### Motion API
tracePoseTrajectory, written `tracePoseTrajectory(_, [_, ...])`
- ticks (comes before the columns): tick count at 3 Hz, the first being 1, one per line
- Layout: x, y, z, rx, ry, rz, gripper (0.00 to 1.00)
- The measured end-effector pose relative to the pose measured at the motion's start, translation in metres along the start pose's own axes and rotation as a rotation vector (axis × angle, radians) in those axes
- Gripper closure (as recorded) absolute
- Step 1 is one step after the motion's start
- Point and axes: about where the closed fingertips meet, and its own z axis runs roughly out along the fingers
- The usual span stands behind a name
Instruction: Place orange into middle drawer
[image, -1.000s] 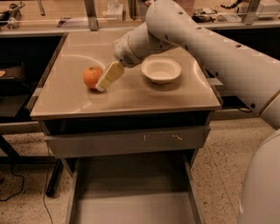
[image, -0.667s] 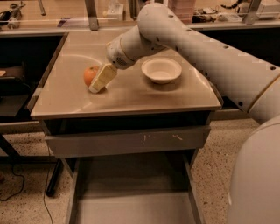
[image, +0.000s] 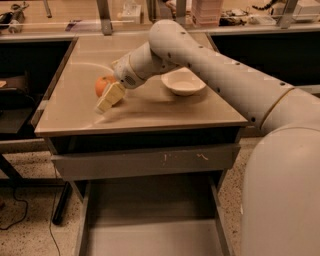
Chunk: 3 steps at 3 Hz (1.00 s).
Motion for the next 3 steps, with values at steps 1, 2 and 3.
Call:
tracePoseTrajectory(1, [0.0002,-0.0002,0.0005,-0.001,-0.001,0.0,0.0])
tracePoseTrajectory(2, [0.0002,-0.0002,0.0006,-0.001,-0.001,0.0,0.18])
tracePoseTrajectory(3, [0.0002,-0.0002,0.0006,-0.001,-0.001,0.0,0.41])
